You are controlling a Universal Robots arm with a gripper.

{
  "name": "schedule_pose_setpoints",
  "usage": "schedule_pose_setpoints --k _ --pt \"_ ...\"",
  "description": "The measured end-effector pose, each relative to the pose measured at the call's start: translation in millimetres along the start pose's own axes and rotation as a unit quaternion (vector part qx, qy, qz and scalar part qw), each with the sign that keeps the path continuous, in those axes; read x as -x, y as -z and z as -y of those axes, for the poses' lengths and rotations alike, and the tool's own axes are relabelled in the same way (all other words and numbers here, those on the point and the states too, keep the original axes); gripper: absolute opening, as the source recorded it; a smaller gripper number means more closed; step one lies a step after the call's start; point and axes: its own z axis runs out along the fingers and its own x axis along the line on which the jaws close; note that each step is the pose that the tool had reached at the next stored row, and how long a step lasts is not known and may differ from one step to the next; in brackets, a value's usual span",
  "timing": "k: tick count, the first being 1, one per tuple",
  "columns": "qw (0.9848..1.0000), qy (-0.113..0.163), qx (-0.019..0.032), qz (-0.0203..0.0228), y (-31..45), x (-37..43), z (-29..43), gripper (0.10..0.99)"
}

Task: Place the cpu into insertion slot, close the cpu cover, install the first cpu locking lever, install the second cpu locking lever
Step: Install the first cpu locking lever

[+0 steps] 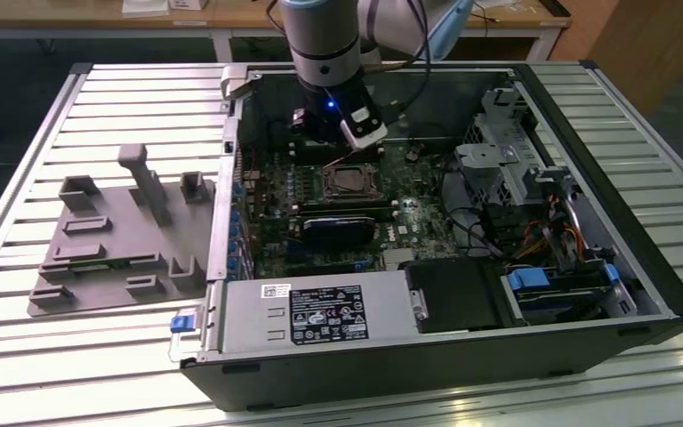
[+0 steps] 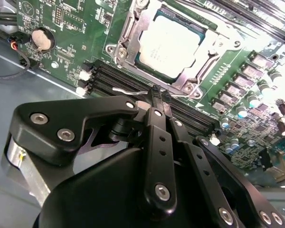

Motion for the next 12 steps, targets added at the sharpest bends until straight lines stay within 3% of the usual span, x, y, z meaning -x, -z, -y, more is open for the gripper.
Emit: schedule_pose_setpoints --k 12 --pt "0.9999 -0.013 -0.0045 0.0035 -5.9 8.6 -2.8 0.102"
